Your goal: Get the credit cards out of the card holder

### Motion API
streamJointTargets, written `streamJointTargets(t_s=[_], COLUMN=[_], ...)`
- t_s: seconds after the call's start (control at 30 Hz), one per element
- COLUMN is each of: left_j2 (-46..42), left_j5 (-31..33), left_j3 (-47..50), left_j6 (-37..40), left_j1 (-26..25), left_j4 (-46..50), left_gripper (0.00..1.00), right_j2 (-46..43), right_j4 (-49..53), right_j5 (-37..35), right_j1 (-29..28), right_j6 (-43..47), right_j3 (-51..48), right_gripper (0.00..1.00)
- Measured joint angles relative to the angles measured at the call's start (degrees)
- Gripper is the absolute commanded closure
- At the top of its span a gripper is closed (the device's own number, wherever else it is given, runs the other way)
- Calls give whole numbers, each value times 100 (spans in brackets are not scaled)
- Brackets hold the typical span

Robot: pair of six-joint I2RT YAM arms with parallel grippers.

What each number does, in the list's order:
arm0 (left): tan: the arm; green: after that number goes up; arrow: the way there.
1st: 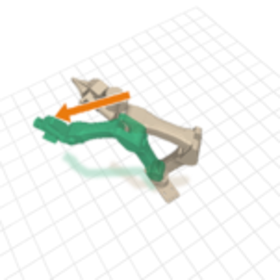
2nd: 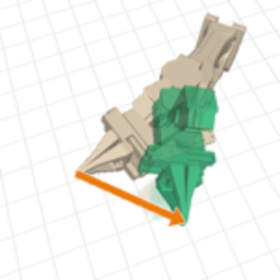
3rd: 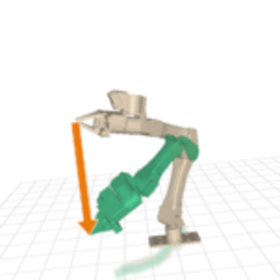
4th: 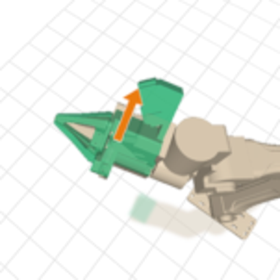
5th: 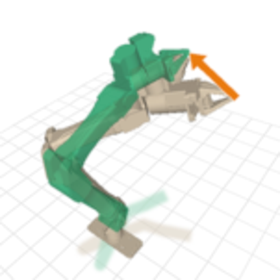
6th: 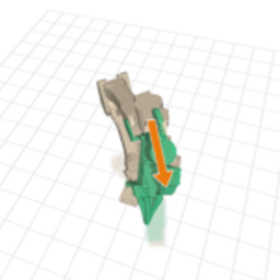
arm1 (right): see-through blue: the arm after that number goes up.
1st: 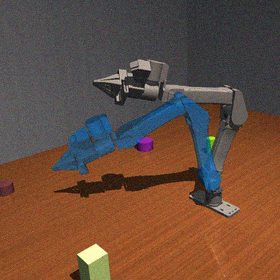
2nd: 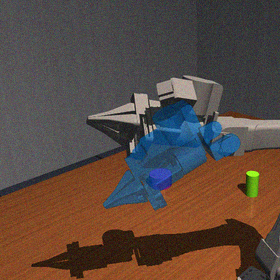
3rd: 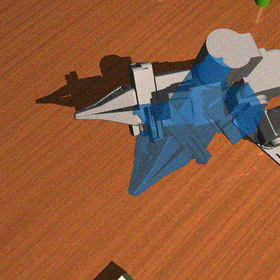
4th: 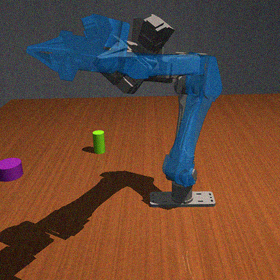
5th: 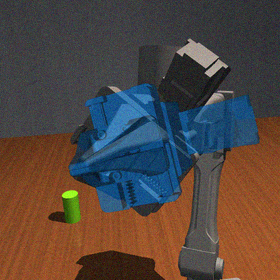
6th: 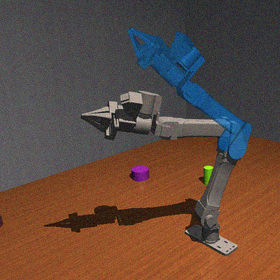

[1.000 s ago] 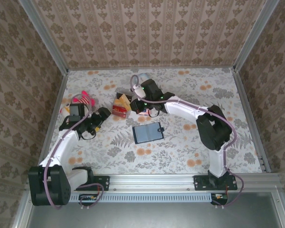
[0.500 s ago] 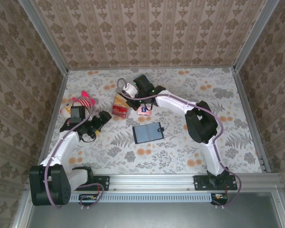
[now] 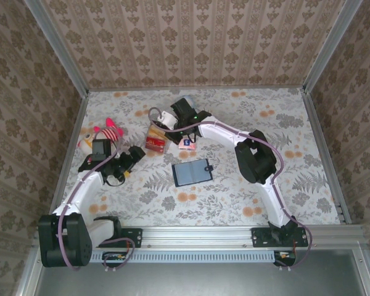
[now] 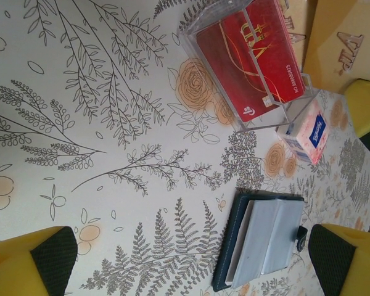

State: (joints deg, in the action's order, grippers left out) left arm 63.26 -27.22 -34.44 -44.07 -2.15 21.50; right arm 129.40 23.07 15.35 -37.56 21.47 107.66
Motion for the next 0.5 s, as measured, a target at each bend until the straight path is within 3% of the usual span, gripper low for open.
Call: streamJointTargets(t_s=[0.3,0.5], left_j2=[-164,-192], left_j5=[-61,-66], left_j3=[9,9], left_j6=[0,0], left_j1=[0,0], left_j4=[0,0], left_gripper=[0,0], right_j2=[0,0], right_j4=[98,179], right_j5=[-17,-59], right_j1=[0,0], right_j6=[138,131], right_j3=[201,219], right_gripper=[81,79])
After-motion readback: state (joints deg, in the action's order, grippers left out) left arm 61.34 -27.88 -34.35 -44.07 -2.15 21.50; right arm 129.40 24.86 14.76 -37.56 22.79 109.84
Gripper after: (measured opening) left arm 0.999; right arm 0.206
